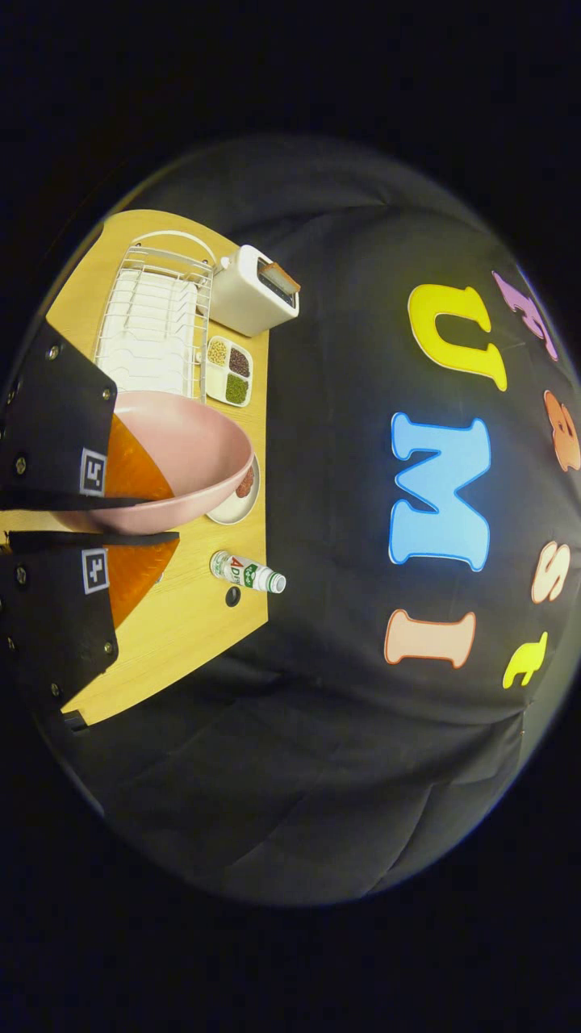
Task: Take the plate from the dish rack, then take the spoon from the basket and place it into the plate.
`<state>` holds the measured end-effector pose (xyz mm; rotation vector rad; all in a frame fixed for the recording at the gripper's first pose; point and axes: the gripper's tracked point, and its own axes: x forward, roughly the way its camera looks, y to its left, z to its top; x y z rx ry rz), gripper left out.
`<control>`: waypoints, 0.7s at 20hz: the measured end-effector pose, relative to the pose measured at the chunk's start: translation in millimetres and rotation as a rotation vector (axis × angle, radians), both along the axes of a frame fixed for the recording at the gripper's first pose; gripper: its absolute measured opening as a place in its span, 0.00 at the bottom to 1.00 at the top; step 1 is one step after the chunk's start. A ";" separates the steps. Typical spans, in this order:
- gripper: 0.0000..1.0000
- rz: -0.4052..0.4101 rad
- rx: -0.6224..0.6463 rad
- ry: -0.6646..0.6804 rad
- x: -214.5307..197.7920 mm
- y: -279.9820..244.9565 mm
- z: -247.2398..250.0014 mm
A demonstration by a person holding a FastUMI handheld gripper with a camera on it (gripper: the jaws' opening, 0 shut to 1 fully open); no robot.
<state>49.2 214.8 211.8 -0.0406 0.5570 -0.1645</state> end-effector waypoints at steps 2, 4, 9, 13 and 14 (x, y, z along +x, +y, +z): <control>0.10 0.006 0.021 0.024 -12.5 -18.0 -11.0; 0.09 0.025 0.066 0.033 -26.3 -27.9 -19.2; 0.09 0.086 0.190 0.069 -63.8 -45.1 -48.8; 0.10 0.131 0.252 0.107 -85.6 -53.4 -87.8; 0.09 0.143 0.257 0.113 -89.7 -55.5 -97.7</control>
